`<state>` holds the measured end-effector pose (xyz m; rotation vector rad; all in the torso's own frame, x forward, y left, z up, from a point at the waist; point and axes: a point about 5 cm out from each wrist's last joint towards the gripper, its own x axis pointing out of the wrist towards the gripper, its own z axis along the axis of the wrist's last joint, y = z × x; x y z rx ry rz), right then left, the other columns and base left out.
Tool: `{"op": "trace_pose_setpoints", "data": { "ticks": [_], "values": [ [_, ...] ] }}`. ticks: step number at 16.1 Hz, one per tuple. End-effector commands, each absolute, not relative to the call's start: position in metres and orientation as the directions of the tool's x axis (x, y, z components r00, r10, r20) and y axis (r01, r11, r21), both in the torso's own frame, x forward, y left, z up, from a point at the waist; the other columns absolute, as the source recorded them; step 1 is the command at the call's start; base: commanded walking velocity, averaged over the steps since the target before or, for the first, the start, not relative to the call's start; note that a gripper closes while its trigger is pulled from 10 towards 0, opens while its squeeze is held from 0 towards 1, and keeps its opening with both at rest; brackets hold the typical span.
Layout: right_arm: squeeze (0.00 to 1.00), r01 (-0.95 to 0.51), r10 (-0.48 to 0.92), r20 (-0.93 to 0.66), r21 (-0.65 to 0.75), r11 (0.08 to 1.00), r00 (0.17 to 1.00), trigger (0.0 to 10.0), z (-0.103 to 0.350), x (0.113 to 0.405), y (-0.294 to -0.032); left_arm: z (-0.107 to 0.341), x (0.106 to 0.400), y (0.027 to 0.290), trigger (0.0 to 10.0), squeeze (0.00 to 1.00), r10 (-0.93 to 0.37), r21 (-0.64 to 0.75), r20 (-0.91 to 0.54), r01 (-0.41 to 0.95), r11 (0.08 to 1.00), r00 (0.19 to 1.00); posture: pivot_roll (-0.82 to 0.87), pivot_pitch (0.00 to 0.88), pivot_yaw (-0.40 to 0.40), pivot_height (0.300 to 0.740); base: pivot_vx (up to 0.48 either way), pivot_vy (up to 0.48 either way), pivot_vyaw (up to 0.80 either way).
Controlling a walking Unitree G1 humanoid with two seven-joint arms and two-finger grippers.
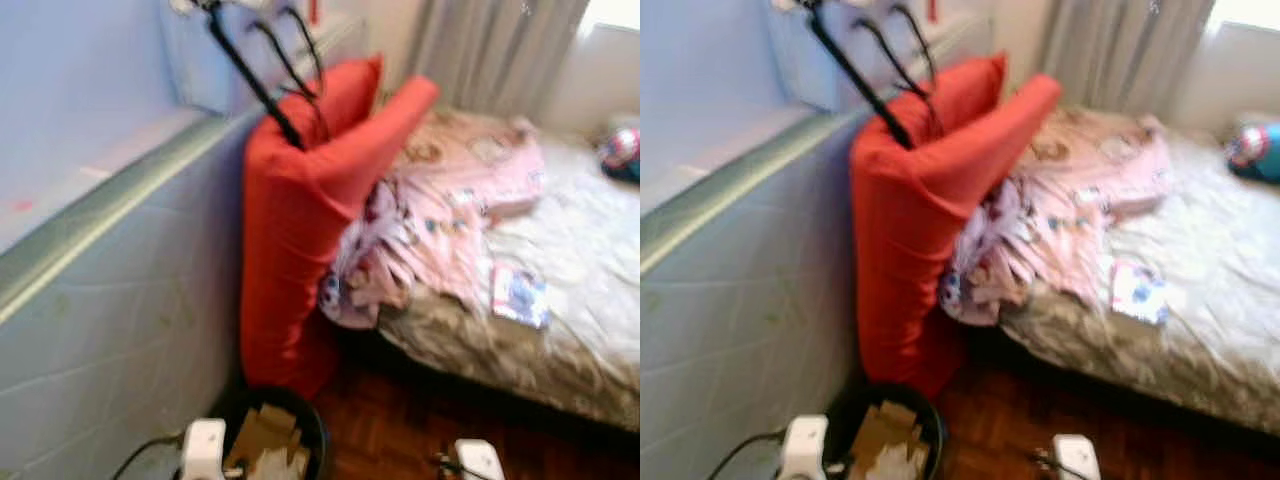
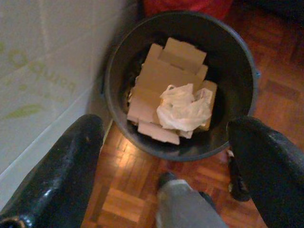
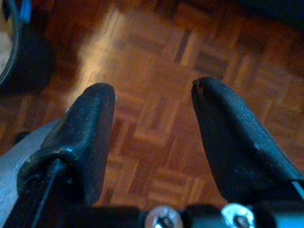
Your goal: Clean up the room
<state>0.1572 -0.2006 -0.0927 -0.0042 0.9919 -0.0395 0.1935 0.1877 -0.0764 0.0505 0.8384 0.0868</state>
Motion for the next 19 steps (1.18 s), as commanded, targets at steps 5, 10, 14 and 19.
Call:
{"op": "trace_pose_setpoints", "data": {
  "ticks": [5, 10, 14, 19],
  "values": [
    [0.00, 0.015, -0.020, -0.818, -0.014, 1.000, 0.574, 10.0, -0.0890, 0.1654, -0.1996, -0.0815, 0.1826, 0.1939, 10.0, 0.00, 0.120, 0.103, -0.765, -0.064, 0.993, 0.633, -0.03, 0.000, -0.072, 0.740, 0.000, 0.000, 0.00],
    [0.00, 0.004, -0.015, -0.820, -0.015, 1.000, 0.572, 10.0, -0.0896, 0.1646, -0.1976, -0.0808, 0.1838, 0.1944, 10.0, 0.00, 0.123, 0.105, -0.761, -0.067, 0.992, 0.636, -0.03, 0.000, -0.072, 0.740, 0.000, -0.278, 0.00],
    [0.00, -0.016, -0.006, -0.825, -0.018, 1.000, 0.565, 10.0, -0.0913, 0.1628, -0.1917, -0.0805, 0.1842, 0.1946, 10.0, 0.00, 0.123, 0.106, -0.760, -0.064, 0.992, 0.638, -0.03, 0.000, -0.073, 0.740, 0.000, -0.325, 0.00],
    [0.00, -0.023, -0.007, -0.819, -0.025, 0.999, 0.574, 10.0, -0.0884, 0.1697, -0.1927, -0.0811, 0.1817, 0.1980, 10.0, 0.00, 0.127, 0.106, -0.762, -0.072, 0.992, 0.635, -0.03, 0.000, -0.075, 0.740, 0.000, -0.370, 0.00]
  ]
}}
